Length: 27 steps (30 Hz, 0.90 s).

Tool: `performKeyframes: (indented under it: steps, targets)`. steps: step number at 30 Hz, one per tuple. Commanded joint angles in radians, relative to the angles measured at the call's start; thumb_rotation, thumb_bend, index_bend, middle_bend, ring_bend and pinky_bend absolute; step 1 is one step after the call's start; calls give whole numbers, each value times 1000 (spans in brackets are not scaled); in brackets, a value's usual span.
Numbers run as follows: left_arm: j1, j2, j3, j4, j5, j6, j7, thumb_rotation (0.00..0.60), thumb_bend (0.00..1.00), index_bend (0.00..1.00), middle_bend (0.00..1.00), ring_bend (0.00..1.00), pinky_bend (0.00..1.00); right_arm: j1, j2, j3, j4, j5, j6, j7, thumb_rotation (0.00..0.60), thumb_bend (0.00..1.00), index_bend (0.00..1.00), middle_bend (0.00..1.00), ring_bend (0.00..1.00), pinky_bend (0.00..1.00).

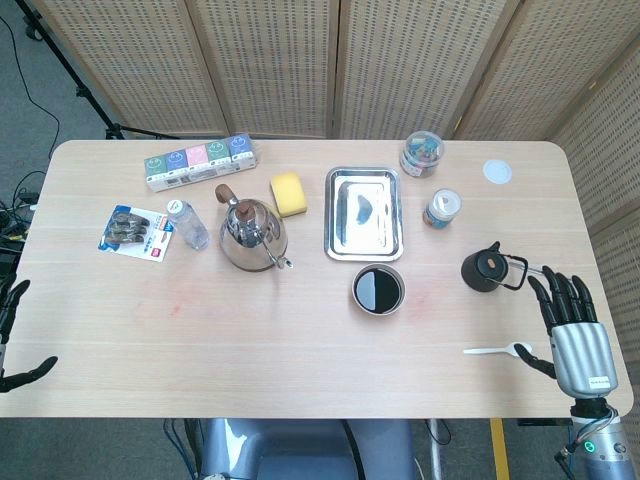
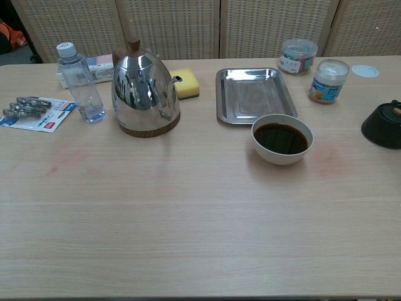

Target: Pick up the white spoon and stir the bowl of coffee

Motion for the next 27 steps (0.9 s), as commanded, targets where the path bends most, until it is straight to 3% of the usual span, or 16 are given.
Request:
performKeyframes:
  steps: [1,11,16,19,27]
  targets:
    - [1,1,-1,1,-1,1,-3,600,0,0,0,0,0,1,0,-3,-3,0,-10,-7,600,0,0,0,0,0]
    - [3,10,-1,3,1,2,-30,600,0,0,0,0,0,4,-4,-18,-21,-7,-42,10,600,0,21,0,0,0]
    - [2,13,1,3,4,-2,-36,600,0,0,0,0,0,24,-26,-40,-5,-10,-106,28,600,2,183,0,0,0]
    - [6,19,-1,4,3,5,-53,600,0,0,0,0,0,55,-76,-29,37,16,-168,18,600,53,302,0,0,0]
    - [2,21,-4,5,-5,-5,-58,600,0,0,0,0,0,99,-157,-20,133,88,-288,11,600,207,394,0,0,0]
